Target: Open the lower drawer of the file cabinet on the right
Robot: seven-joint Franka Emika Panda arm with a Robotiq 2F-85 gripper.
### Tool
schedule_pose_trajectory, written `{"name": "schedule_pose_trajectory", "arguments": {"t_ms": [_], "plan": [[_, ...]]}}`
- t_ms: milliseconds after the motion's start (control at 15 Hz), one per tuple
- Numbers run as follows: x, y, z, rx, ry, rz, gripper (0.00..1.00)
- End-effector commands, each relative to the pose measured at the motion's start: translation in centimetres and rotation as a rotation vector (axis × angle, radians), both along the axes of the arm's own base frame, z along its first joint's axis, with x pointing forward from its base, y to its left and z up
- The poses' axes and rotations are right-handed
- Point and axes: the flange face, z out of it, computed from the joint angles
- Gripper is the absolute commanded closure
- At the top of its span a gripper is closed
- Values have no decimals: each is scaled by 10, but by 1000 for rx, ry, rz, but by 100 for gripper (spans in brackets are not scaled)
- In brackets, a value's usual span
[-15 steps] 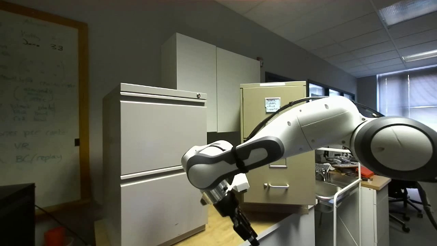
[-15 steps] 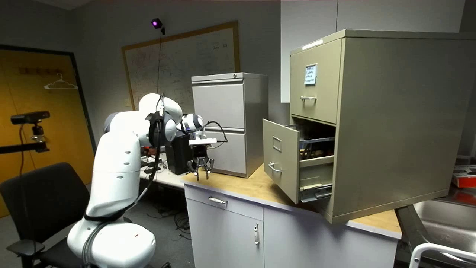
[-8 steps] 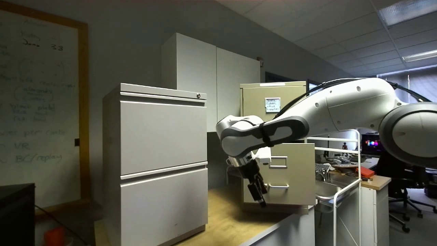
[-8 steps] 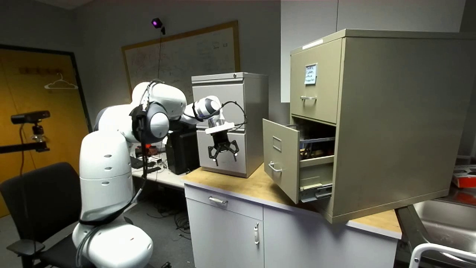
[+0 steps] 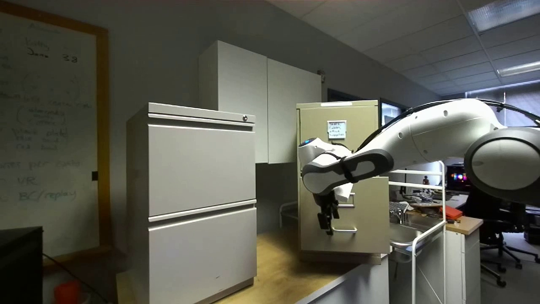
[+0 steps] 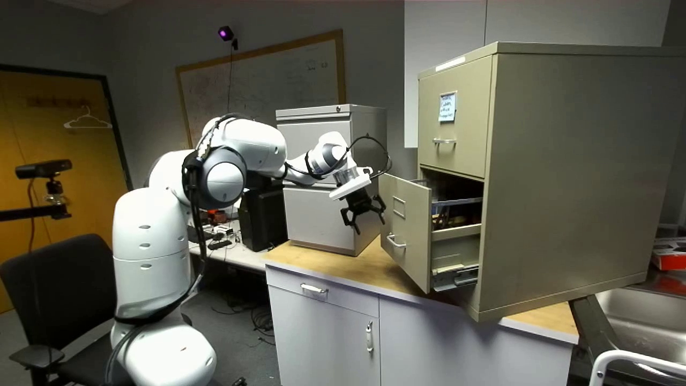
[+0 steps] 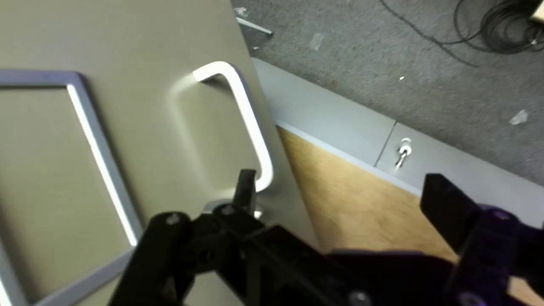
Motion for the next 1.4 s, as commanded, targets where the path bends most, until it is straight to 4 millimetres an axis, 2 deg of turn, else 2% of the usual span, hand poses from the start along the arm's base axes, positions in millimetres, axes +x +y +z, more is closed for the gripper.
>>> {"name": "schedule_pose_trajectory", "arguments": {"t_ms": [0, 200, 400, 533, 733, 1000, 1133, 1333], "plan": [[11, -28, 4, -74, -119, -68, 0], [17, -46, -1, -105, -137, -132, 0], [21, -55, -18, -102, -111, -174, 0], [28, -53, -32, -95, -95, -180, 0], [45, -42, -40, -67, -89, -164, 0], [68, -17, -56, 51, -68, -114, 0], [72, -17, -52, 37, -58, -117, 0], [76, -27, -60, 11, -31, -138, 0]]}}
